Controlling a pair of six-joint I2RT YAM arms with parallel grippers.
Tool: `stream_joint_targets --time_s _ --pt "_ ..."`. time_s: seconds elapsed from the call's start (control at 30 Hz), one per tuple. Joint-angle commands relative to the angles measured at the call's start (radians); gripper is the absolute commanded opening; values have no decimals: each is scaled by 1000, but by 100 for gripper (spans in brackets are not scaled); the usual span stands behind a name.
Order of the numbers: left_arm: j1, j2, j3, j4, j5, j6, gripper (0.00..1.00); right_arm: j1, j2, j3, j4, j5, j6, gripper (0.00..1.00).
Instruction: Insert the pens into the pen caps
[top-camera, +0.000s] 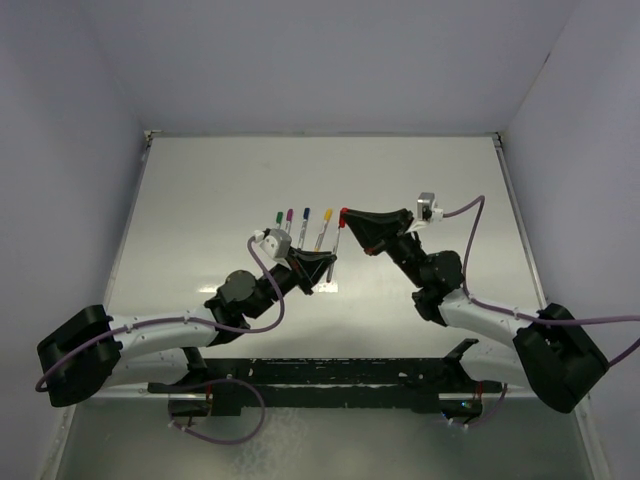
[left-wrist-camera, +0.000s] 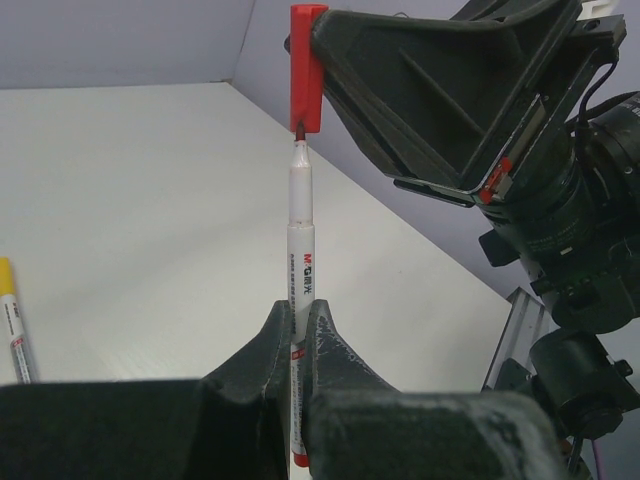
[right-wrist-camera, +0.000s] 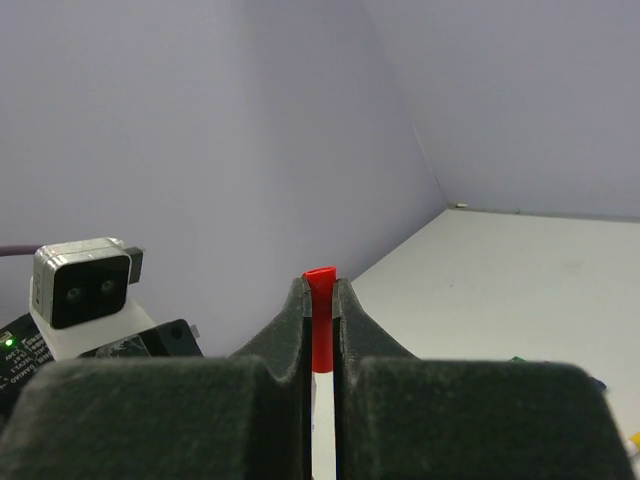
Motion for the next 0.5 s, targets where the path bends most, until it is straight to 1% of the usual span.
stream_joint_targets --time_s 0.0,0.47 --pt "-1 -3 11 65 -2 -1 0 8 -2 30 105 -22 15 0" --pt "0 2 9 68 -4 1 0 9 4 33 105 -20 28 0"
